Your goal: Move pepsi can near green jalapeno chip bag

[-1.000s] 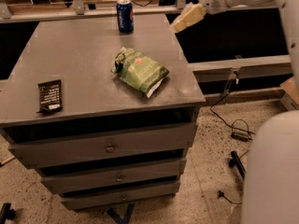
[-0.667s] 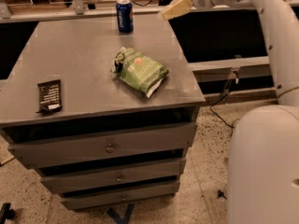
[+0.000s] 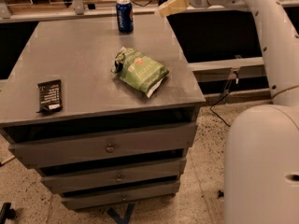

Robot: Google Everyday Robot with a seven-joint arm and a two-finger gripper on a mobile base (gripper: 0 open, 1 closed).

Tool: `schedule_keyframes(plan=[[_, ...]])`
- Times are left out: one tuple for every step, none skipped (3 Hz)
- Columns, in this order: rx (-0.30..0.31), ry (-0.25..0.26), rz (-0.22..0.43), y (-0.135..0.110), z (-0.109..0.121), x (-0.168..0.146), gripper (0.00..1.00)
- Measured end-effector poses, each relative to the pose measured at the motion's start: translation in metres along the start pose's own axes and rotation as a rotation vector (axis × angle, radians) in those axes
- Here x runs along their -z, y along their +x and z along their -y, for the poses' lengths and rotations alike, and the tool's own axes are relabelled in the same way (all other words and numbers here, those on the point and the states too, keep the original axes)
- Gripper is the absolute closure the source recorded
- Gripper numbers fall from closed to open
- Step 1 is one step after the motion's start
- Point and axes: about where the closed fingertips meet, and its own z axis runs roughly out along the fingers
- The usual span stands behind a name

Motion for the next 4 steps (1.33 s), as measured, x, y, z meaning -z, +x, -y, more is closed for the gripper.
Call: schedule_keyframes(plan=[[-0.132, 0.016, 0.079, 0.002, 0.003, -0.020, 0.00], [-0.238, 0.076, 0.122, -0.001, 0.015, -0.045, 0.00], [-0.307, 0.119, 0.108, 0.007, 0.024, -0.070, 0.00], [-0.337, 0.137, 0.086, 0.015, 0.026, -0.089, 0.00]])
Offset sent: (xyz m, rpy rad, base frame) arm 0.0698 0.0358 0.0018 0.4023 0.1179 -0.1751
